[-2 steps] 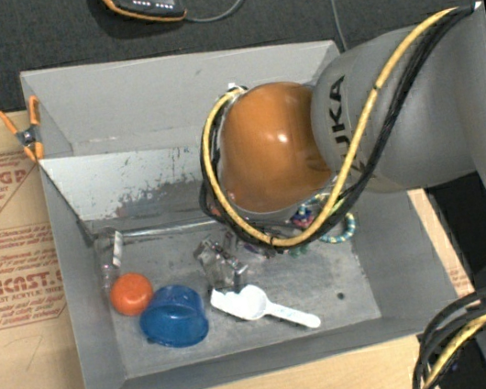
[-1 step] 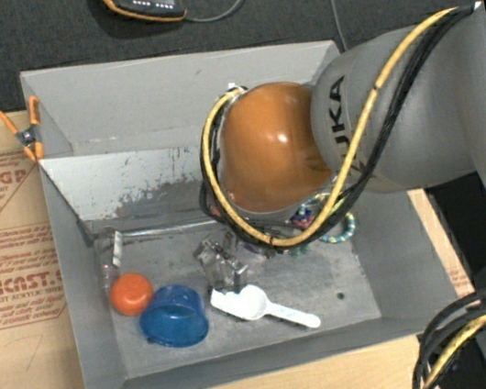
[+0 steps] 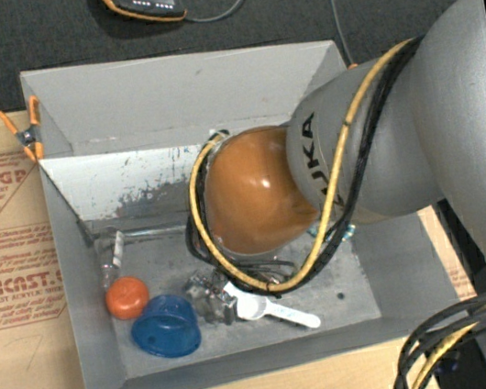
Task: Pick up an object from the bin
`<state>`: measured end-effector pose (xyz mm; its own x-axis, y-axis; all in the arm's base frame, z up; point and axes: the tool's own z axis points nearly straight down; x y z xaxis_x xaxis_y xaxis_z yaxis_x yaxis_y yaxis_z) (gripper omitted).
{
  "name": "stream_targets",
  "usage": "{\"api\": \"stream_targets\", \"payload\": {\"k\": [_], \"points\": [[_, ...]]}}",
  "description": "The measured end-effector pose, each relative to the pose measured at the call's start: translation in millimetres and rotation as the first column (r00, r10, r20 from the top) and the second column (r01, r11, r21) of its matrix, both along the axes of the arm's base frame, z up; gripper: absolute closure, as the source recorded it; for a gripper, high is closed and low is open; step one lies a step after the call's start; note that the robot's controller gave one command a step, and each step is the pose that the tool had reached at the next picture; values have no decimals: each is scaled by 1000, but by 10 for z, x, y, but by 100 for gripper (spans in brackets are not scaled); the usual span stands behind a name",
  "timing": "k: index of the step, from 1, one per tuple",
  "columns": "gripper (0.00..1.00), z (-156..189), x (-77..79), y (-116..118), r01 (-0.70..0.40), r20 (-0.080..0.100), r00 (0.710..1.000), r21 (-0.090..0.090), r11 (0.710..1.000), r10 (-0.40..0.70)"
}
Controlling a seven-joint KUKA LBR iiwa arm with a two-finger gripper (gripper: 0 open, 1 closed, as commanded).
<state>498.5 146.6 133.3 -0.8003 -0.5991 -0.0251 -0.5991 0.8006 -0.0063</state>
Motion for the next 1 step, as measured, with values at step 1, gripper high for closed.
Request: {"api": "stream_targets", "payload": {"k": [1], "points": [[100, -221, 3, 32, 7, -2, 1000, 0, 1000, -7]]}}
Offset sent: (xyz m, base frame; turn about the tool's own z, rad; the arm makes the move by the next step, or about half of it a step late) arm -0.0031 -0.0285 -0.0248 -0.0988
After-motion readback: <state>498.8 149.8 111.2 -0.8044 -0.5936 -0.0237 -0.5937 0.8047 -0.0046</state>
